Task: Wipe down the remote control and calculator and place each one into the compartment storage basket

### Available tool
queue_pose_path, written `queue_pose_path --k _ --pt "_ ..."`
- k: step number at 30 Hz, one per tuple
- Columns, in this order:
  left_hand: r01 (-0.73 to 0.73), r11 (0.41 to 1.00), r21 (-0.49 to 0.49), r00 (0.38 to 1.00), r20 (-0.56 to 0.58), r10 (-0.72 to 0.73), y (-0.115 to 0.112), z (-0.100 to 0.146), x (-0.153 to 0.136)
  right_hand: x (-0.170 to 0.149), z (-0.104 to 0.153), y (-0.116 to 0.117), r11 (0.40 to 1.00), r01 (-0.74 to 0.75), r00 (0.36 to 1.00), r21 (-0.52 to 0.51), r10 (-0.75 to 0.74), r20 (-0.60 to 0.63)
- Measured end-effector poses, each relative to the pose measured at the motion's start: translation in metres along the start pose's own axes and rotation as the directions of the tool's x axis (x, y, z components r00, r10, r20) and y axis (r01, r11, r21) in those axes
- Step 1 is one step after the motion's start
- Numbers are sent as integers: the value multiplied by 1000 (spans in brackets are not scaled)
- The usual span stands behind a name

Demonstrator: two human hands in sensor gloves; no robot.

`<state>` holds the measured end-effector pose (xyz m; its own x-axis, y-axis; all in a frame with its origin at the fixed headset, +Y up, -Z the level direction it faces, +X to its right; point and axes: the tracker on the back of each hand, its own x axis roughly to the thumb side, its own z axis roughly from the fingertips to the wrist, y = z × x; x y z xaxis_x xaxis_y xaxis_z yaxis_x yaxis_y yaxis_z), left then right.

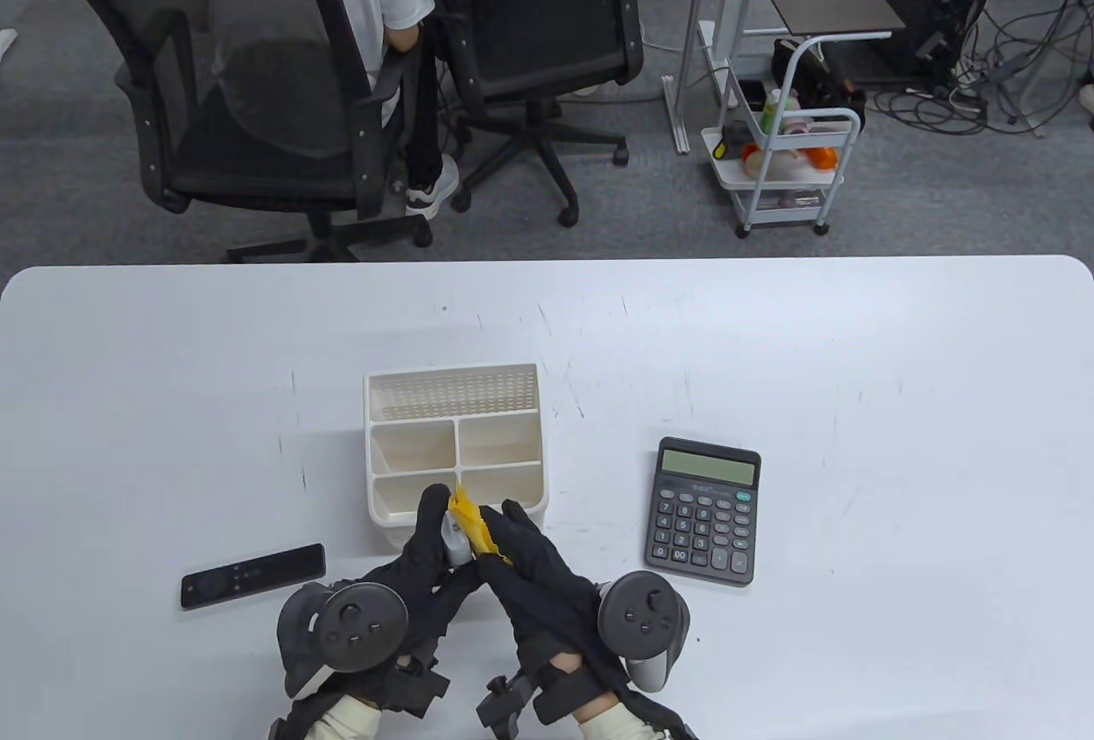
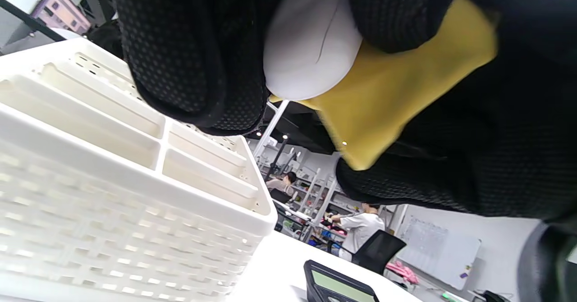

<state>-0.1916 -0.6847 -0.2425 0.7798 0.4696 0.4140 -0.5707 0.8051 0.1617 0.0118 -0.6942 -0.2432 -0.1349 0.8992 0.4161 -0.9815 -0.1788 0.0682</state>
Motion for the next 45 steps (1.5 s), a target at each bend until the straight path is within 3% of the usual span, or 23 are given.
queue_pose_path --k 4,9,12,20,26,31,36,40,45 --pt "0 1000 -5 999 32 1 0 1 3 2 2 -2 998 24 1000 -58 -23 16" --pt "-1 1000 9 997 72 1 0 2 13 0 1 -11 991 -61 998 -115 60 -8" --pt "-3 1000 10 997 72 3 0 2 13 -1 1 -13 992 -48 998 -116 44 -40" --pt "15 1000 25 998 55 -17 2 3 10 -2 0 -4 998 58 998 -34 -57 17" --pt "36 998 49 997 65 -39 0 3 14 -5 1 0 999 34 999 -12 -34 14" --pt "28 1000 13 999 34 -29 0 1 9 -2 -2 -8 999 -15 1000 -47 16 24" --pt "3 1000 -3 998 70 -3 1 1 11 -3 -1 -10 992 77 997 -98 -75 19" --pt "-1 1000 3 998 69 1 0 2 15 -4 0 -2 998 60 998 -10 -60 24" --pt "-91 993 -71 996 9 91 0 -1 3 -4 -1 -6 999 5 1000 -34 -4 19"
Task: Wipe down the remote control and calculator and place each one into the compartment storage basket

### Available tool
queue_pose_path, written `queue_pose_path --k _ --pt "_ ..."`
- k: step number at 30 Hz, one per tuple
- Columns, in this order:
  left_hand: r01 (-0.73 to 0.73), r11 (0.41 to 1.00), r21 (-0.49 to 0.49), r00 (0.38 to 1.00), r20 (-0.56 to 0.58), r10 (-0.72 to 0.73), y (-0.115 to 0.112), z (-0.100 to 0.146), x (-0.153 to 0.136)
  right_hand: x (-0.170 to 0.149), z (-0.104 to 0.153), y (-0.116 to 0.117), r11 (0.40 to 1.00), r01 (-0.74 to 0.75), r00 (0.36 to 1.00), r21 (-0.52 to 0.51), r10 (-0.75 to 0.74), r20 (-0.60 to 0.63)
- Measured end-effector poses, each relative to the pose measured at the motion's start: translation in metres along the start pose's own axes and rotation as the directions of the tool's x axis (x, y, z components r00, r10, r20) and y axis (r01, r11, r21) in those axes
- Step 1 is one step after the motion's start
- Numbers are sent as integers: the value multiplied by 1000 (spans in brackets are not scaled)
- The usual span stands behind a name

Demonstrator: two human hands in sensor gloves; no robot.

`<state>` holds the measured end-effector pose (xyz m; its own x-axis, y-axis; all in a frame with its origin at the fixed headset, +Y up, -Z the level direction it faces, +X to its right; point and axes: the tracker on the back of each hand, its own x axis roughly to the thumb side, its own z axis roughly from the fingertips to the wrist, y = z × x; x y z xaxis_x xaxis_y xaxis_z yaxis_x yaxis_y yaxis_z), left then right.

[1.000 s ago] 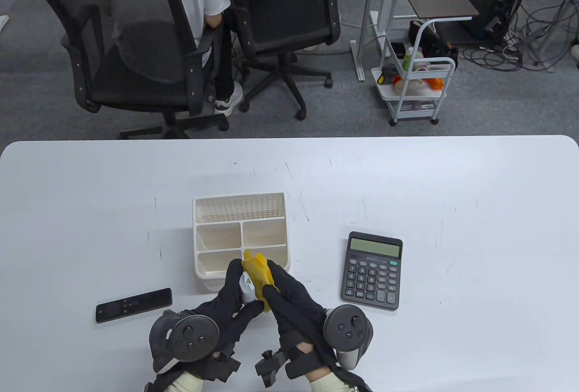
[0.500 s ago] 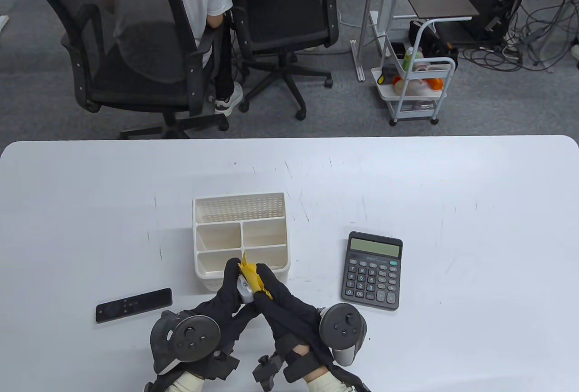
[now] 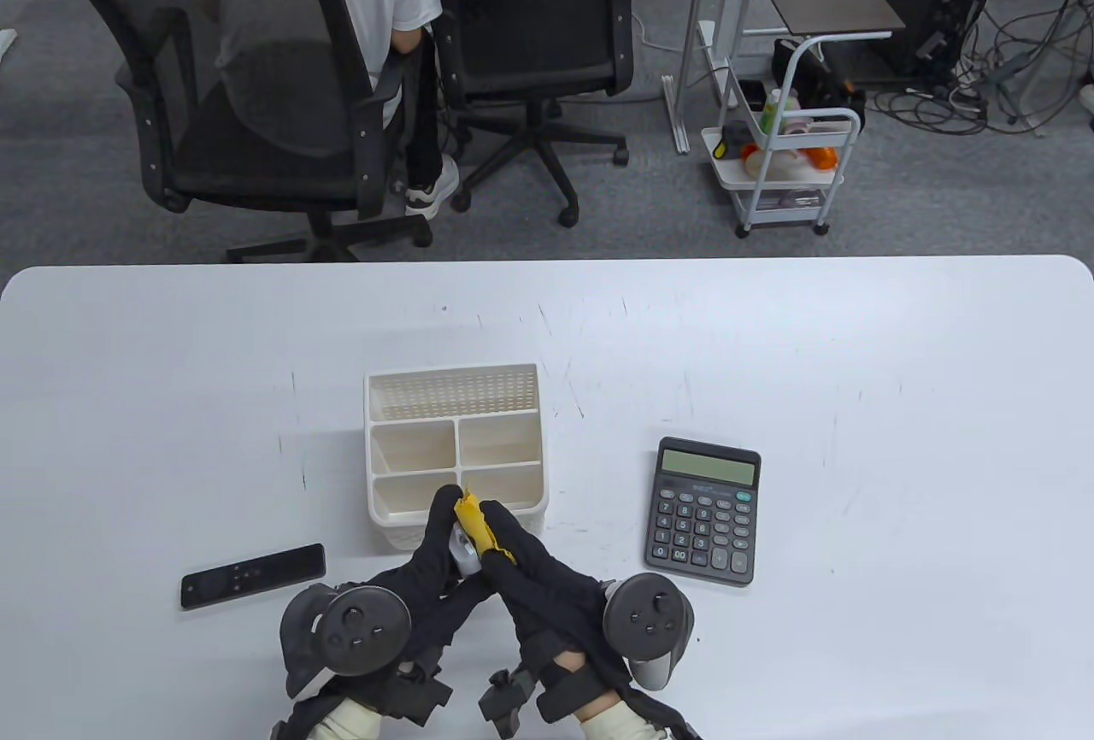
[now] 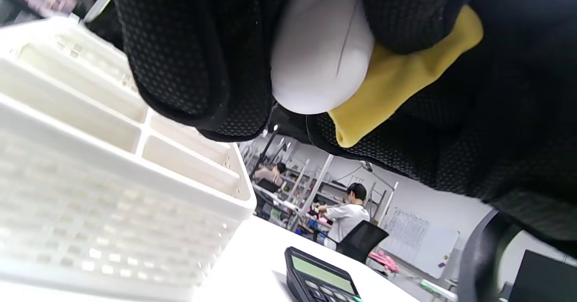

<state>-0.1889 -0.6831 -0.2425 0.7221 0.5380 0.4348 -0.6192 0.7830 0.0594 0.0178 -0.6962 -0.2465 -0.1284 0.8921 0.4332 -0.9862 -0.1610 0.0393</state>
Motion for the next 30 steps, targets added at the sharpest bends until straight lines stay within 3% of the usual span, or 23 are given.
queue_pose_path --k 5,7,9,12,15,20,23,27,30 --pt "-230 973 -4 972 -57 229 6 -2 -15 -2 -3 -7 994 98 994 -41 -100 -35" --pt "-277 960 23 958 -75 278 9 -2 -21 -5 -1 -10 987 116 991 -115 -123 -55" --pt "-324 945 44 941 -90 327 12 -1 -26 -9 1 -16 974 96 991 -204 -113 -74" --pt "-381 922 61 917 -104 386 13 0 -27 -12 1 -22 971 20 997 -238 -38 -73" --pt "-400 916 24 911 -97 400 9 -2 -23 -9 0 -15 984 -64 998 -166 60 -31" --pt "-448 893 36 885 -122 449 3 -3 -23 -2 1 12 992 -101 992 70 96 77" --pt "-462 884 69 871 -153 467 6 -1 -31 3 0 11 989 -133 984 60 125 124" --pt "-559 825 80 806 -181 563 3 -2 -35 8 1 11 972 -231 957 35 221 186" --pt "-556 830 52 813 -174 556 1 -2 -35 8 3 16 942 -332 923 49 314 223"
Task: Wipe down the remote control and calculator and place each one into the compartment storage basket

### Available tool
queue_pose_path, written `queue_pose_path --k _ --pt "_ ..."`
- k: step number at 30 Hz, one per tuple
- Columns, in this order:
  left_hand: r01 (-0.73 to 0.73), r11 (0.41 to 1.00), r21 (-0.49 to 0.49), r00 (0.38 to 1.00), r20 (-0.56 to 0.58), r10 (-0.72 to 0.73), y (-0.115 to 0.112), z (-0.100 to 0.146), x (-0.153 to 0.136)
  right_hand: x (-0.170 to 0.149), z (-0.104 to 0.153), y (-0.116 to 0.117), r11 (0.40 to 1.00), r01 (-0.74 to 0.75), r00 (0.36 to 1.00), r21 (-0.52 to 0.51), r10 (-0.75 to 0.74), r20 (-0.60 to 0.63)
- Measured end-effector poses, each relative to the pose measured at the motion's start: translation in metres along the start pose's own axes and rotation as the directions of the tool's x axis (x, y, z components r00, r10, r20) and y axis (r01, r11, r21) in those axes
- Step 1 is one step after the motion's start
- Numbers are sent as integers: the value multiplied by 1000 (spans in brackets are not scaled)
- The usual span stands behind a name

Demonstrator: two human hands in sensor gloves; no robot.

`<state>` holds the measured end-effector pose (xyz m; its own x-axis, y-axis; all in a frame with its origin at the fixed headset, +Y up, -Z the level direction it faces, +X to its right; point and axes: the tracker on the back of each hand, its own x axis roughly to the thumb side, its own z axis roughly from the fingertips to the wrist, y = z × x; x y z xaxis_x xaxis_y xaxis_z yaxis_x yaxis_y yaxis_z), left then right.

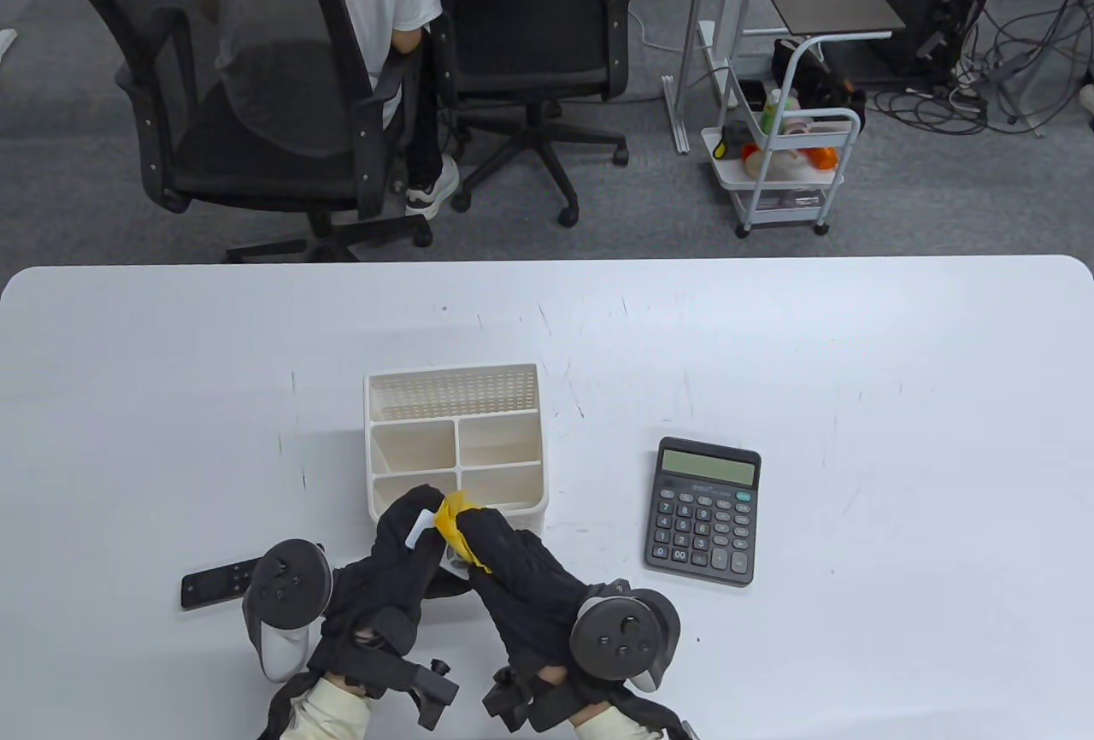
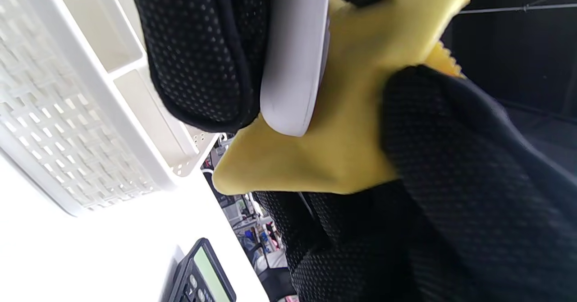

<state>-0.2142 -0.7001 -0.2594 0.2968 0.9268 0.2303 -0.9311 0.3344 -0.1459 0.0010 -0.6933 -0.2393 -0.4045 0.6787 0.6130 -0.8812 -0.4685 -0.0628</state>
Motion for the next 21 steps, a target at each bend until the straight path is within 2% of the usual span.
queue_pose_path --k 2,7,17,21 --pt "-17 999 -36 1000 15 18 -1 -1 -1 0 0 2 999 -42 999 20 42 3" --pt "-56 997 -56 998 -3 56 -1 -4 -2 -2 0 -2 999 -39 999 -15 39 10" --pt "-27 999 33 999 -38 28 5 -1 -3 -2 0 -2 1000 17 1000 -11 -17 6" --pt "-62 997 46 997 -53 65 5 0 -4 -3 1 -5 996 71 997 -58 -70 19"
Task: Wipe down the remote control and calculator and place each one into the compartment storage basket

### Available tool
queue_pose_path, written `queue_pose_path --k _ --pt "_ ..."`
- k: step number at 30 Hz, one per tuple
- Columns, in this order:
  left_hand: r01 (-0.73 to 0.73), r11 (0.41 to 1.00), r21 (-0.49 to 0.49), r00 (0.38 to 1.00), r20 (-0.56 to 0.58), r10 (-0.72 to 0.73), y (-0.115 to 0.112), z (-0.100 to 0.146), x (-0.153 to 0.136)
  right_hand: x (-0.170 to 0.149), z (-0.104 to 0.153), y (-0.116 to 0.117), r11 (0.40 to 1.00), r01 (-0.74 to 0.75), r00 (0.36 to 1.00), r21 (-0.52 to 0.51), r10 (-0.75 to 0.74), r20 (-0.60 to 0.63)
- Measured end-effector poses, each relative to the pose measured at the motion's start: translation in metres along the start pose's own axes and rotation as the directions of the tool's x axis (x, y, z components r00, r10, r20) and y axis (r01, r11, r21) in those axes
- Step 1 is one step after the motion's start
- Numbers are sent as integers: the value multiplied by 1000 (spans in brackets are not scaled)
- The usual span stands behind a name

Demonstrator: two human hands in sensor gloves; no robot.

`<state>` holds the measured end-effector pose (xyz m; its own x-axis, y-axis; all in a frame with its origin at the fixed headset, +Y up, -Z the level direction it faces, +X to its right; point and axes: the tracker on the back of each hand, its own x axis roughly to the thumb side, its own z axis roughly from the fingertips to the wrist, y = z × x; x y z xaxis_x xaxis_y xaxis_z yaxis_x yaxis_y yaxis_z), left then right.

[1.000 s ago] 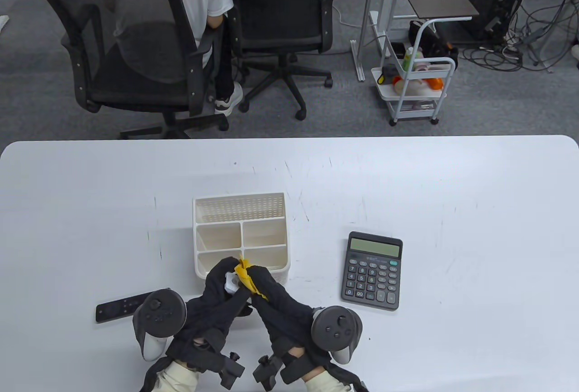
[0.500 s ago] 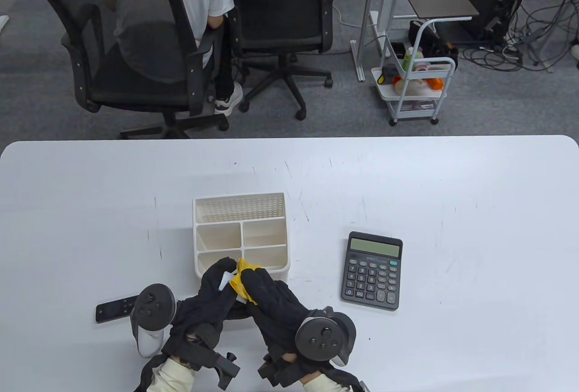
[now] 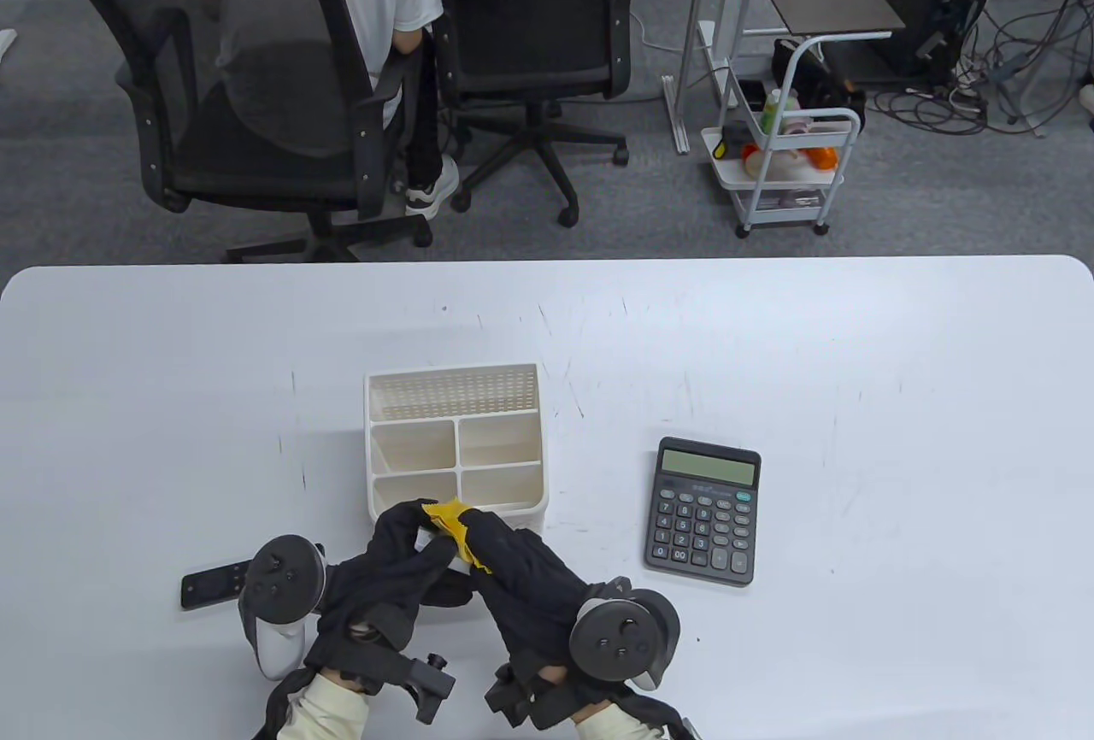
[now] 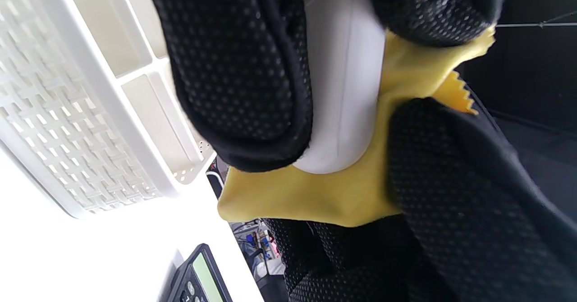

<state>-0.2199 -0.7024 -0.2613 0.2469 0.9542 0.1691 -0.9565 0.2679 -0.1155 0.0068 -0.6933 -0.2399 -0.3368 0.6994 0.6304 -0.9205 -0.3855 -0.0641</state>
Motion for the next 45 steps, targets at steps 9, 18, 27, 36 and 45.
queue_pose_path --k 9,18,27,36,45 --pt "-17 1000 -6 1000 18 17 4 1 1 4 -1 1 1000 -4 999 13 4 54" --pt "-82 995 -65 997 -7 81 -1 -2 1 1 -2 1 994 -107 993 10 106 55" --pt "-89 996 5 996 -10 90 9 -2 0 -2 -4 -4 997 -74 996 8 74 43" --pt "29 998 -58 997 73 -25 1 -2 10 -17 -3 -6 1000 -16 993 -3 16 -118" --pt "416 883 220 876 163 -453 10 5 26 -24 -3 -6 995 102 970 -15 -103 -221"
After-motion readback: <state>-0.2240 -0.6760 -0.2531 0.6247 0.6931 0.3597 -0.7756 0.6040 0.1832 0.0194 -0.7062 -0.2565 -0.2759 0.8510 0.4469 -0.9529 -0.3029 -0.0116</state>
